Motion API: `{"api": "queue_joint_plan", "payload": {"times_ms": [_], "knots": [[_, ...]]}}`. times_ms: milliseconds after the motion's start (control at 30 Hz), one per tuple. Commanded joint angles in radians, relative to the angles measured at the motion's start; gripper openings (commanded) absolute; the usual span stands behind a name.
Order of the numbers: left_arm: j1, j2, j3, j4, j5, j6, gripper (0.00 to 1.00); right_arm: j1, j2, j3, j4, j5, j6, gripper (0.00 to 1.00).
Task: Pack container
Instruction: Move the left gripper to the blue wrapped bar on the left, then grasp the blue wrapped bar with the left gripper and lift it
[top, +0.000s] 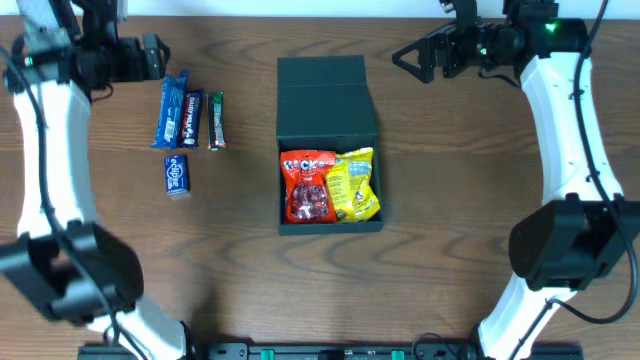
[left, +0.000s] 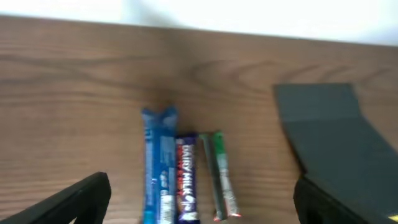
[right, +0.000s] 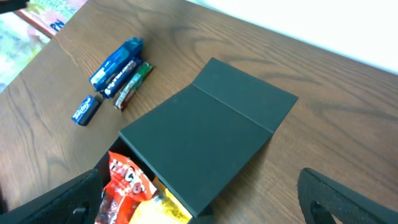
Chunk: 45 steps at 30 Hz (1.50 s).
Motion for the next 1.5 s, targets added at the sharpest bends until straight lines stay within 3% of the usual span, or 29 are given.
{"api": "queue_joint_plan", "payload": {"times_ms": [0, 200, 633, 1167, 1267, 1467], "knots": [[0.004, 0.11, 0.131, -0.082, -0.077, 0.063, 0.95, 0.014, 0.002, -0.002, -0.002, -0.012, 0.012, 0.99], [0.004, 0.248, 0.239, -0.168, -0.106, 0.095, 0.95, 0.04, 0.002, -0.002, -0.007, 0.021, 0.012, 0.99], [0.001, 0.368, 0.237, -0.239, -0.071, 0.111, 0.95, 0.101, 0.002, -0.002, -0.042, 0.072, 0.012, 0.99], [0.001, 0.48, 0.236, -0.156, -0.09, 0.11, 1.0, 0.114, 0.002, -0.002, -0.121, 0.075, 0.012, 0.99], [-0.003, 0.492, 0.235, -0.143, -0.124, 0.11, 0.93, 0.116, 0.002, -0.002, -0.121, 0.075, 0.012, 0.99], [-0.016, 0.527, 0.235, -0.135, -0.166, 0.113, 0.92, 0.123, 0.002, -0.002, -0.121, 0.076, 0.012, 0.99]]}}
